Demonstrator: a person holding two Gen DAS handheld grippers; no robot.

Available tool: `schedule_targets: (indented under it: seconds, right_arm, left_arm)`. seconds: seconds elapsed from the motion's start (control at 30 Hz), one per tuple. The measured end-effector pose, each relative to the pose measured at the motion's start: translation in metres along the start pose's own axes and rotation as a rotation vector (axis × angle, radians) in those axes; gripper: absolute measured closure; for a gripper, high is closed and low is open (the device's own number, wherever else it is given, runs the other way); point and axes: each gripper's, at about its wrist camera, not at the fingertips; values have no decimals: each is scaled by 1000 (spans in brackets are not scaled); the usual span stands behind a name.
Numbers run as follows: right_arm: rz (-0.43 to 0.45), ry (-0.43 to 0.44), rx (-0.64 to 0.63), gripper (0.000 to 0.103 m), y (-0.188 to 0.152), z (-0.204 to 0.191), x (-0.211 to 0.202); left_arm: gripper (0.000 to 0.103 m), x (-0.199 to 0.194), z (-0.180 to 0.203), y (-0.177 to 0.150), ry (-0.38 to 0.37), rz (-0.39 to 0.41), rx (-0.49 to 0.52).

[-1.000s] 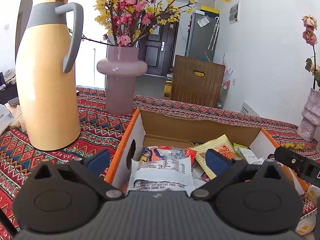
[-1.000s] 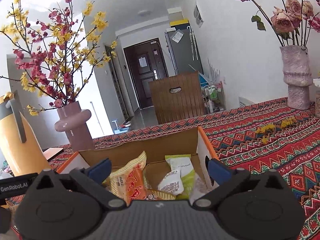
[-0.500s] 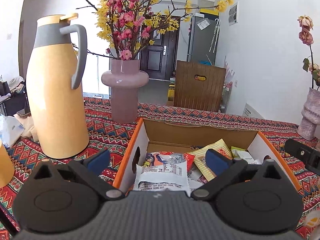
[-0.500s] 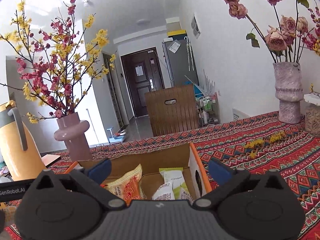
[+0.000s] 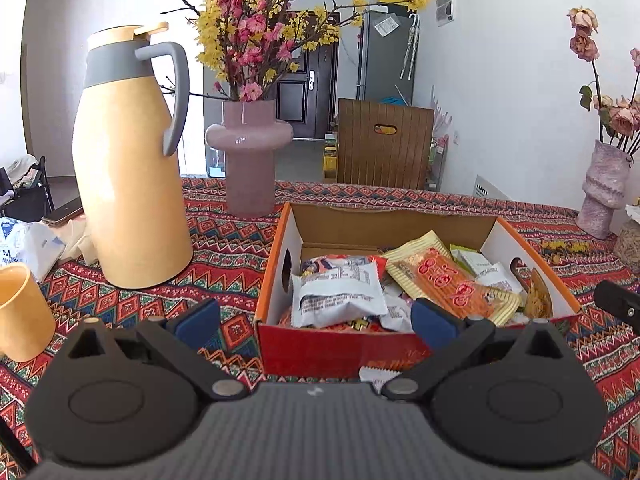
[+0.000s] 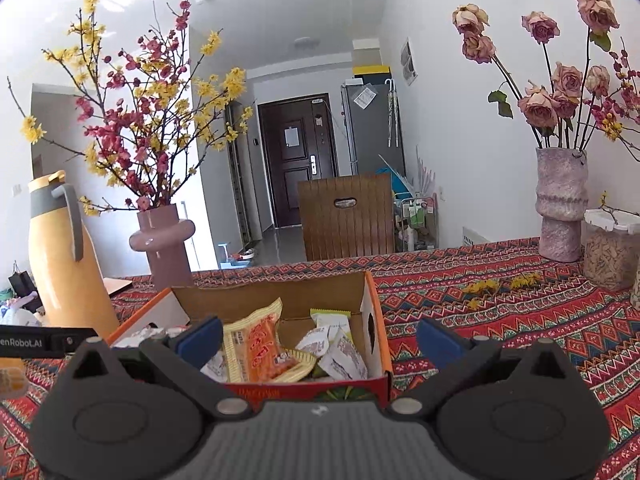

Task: Organize snacks
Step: 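Move both tools back over the remaining snacks on the cloth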

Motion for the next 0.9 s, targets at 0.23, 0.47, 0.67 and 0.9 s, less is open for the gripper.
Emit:
schedule_targets:
  seconds: [0.23,0.47,0.67,0.9]
  right_arm:
    - [-100,-5,-27,0,-30,0,-14]
    - [-210,1,-57,0,-57,-2,-23]
    - [-289,11,-70,0,-73,-6,-25]
    - [-373,28,-113,0,-83,-14,-12]
  left_arm:
    - [0,0,-10,-29,6,-61,44]
    - [0,7,-18,-57,-1,-130,52]
    - [0,16,-18,-75,-13,-155,58]
    - [0,20,-22,-79,-22,-169,36]
Point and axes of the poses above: each gripper's, at about its wrist camera, not at the fingertips, and x roughly the way its jaws point, z to its right, y to its top, and after that the axes turned 7 degrees about y, right-handed
